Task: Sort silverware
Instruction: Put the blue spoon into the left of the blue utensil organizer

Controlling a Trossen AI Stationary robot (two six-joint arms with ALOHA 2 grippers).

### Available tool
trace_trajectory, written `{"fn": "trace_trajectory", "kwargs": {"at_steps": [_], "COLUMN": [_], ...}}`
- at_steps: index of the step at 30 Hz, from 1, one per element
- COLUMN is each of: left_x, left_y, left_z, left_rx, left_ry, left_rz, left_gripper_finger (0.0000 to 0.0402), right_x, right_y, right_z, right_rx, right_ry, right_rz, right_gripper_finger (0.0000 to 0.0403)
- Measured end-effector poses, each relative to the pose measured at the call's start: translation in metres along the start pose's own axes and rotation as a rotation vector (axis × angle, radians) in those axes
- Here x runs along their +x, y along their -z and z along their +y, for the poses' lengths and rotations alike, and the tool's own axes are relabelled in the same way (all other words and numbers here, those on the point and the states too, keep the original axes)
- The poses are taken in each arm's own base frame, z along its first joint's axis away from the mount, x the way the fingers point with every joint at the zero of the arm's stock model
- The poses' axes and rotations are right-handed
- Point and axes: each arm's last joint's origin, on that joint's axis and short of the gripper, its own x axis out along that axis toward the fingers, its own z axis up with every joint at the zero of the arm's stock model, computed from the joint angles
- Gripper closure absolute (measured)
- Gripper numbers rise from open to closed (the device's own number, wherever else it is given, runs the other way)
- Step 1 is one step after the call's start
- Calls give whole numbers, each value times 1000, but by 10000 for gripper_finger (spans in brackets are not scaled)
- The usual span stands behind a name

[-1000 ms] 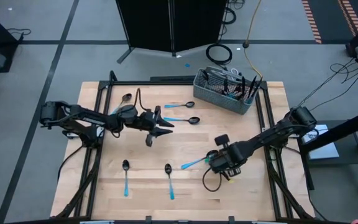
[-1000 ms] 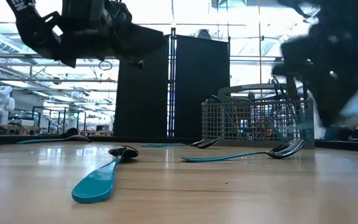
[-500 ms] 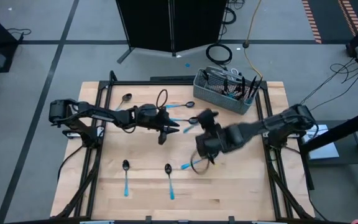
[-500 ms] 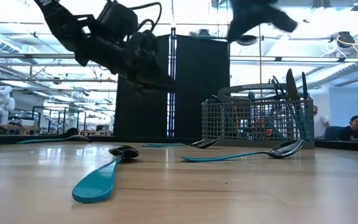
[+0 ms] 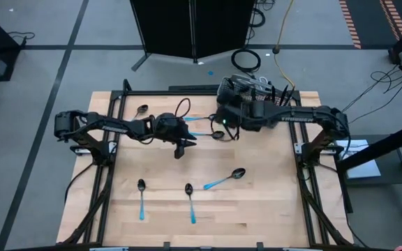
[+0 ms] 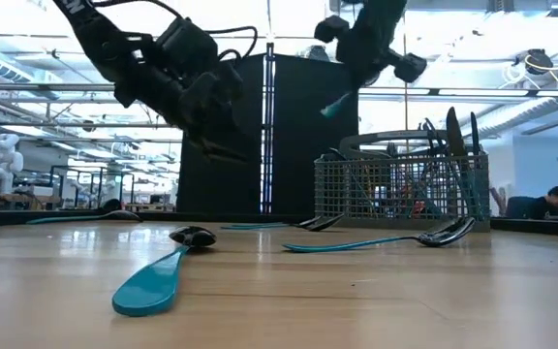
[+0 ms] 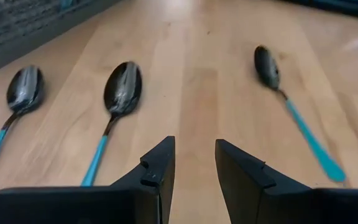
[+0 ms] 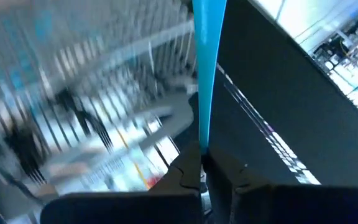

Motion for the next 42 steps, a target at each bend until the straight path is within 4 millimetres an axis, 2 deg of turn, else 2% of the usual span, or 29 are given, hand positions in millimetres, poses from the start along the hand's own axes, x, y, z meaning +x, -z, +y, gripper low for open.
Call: {"fn": "trace_trajectory", "kwargs": {"at_steps": [5,9,16,19,27,36,39,42], "left_x": [-2,-3,-3,-3,-3,-3,-3,-3], "left_y": [0,0,-1,-1,0,2,2,3], "left_z": [6,10,14,14,14,14,14,14], "left_rx": [-5,4,8,11,26,21,19,18], "left_ry": [-18,-30,-42,-41,-45,-46,-46,-46], "left_rz": [-2,-7,-19,-16,-7,10,14,19], "left_gripper_finger": [291,291,291,291,291,291,291,291], "right_x": [30,61,113,125,124,111,109,111], "right_y": [23,35,25,21,16,3,1,0], "right_z": [-9,-17,-12,-6,-1,4,4,5], "right_rx": [-241,-294,-461,-526,-598,-690,-679,-595], "right_ry": [-34,-73,-202,-259,-290,-299,-289,-285], "right_rz": [173,259,259,264,230,144,117,48], "right_gripper_finger": [403,403,403,403,403,403,399,388]}}
